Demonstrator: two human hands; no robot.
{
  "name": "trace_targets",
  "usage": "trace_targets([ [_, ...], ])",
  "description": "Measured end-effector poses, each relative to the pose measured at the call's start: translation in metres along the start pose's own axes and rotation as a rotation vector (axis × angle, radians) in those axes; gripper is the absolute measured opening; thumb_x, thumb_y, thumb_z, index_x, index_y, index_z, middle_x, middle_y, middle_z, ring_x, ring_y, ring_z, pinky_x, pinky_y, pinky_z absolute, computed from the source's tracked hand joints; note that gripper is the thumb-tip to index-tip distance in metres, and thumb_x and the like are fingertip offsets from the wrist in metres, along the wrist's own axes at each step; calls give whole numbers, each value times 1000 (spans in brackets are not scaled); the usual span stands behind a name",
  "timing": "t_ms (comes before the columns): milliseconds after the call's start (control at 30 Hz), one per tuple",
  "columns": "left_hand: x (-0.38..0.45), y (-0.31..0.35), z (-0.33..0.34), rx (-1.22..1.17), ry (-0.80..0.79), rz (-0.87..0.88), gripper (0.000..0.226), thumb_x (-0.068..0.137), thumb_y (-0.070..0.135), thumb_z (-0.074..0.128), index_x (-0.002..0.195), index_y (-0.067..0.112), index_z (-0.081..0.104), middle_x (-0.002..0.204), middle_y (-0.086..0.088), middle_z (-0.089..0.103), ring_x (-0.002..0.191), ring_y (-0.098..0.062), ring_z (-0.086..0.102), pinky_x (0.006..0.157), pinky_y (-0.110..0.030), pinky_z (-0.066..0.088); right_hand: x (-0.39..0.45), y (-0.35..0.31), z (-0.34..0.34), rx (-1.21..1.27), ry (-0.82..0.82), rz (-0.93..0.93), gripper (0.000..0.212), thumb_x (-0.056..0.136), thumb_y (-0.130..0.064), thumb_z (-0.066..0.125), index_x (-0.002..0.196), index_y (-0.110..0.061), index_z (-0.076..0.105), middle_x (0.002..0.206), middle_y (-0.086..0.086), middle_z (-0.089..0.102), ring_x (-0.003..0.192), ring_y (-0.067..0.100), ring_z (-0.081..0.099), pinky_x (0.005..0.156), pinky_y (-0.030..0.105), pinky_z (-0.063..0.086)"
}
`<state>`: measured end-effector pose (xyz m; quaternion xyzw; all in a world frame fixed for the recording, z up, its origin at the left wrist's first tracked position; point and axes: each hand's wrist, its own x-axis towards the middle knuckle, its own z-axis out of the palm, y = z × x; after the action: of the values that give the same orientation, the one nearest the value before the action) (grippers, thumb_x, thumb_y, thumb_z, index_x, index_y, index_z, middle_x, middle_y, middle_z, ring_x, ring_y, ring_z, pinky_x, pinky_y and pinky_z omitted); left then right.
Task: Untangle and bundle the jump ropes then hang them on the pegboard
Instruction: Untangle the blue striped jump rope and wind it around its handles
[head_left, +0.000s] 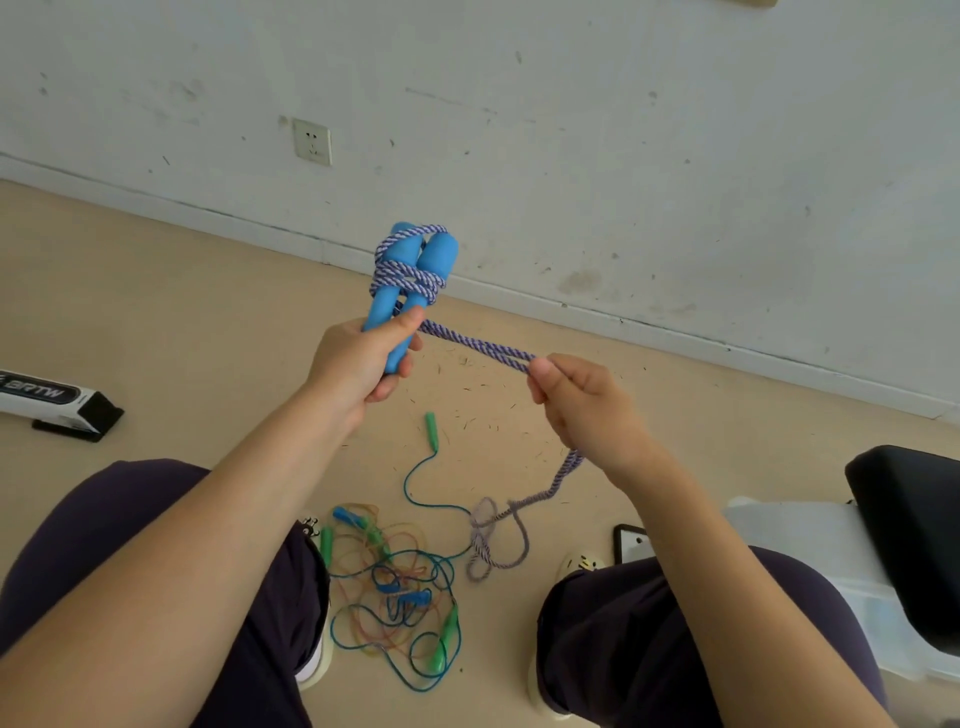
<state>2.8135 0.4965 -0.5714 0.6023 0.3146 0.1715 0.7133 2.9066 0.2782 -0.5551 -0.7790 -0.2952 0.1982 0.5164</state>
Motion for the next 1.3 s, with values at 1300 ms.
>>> trace_targets([
  [1300, -19, -6, 17, 248, -236, 62, 37, 86, 46, 72, 77, 10, 69, 49, 0, 54, 36, -10, 36, 35, -18, 27, 0, -4, -15, -78, -139, 162, 31, 100, -33, 53, 78, -17, 67, 47, -10, 39, 44, 9, 30, 43, 18, 27],
])
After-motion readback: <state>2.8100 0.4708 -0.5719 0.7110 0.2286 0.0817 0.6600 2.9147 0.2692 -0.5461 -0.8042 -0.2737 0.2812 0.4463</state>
